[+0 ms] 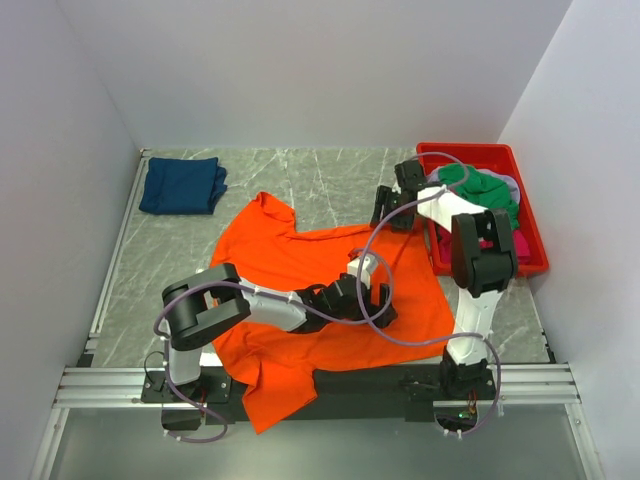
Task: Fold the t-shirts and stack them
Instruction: Flatten the tshirt out
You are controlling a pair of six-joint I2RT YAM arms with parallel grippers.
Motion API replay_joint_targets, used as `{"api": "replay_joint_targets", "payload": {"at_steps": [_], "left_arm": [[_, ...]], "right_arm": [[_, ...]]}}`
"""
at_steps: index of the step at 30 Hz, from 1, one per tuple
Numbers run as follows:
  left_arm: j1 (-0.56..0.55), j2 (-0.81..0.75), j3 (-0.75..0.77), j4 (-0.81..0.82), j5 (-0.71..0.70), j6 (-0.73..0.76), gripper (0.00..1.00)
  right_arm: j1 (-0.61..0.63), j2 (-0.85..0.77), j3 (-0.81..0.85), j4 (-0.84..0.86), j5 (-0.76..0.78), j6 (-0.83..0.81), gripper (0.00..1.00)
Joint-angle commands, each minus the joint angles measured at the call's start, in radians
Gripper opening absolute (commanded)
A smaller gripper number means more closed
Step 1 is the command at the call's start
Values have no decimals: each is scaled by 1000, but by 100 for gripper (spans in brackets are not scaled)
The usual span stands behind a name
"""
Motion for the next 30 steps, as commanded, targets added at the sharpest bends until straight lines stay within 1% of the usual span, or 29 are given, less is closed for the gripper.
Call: {"api": "replay_joint_targets", "payload": {"at_steps": [1,11,17,21,23,26,29,30], "left_arm": [[-2,-15,-45,-74,2,-13,99],[-4,-15,-64,-57,16,-21,99],[-4,-24,-77,-51,13,-27,99],[-4,-29,-84,-52,11,-28,99],[-5,-32,-84,-52,11,-28,99],[-4,-35,-79,-57,8,-27,99],[-5,-38,-53,-78,2,-13,99],[-4,-43,-30,-84,1,-5,99]], "right_arm": [[-5,34,68,-13,-5,13,72],[-9,109,171,-64,61,11,72],[-21,167,301,-124,104,-1,72],[-26,230,416,-165,114,-15,72],[-26,246,449,-177,114,-26,72],[-24,227,456,-173,114,-36,72],[-24,155,404,-145,118,-44,72],[-24,108,368,-130,120,-44,72]]}}
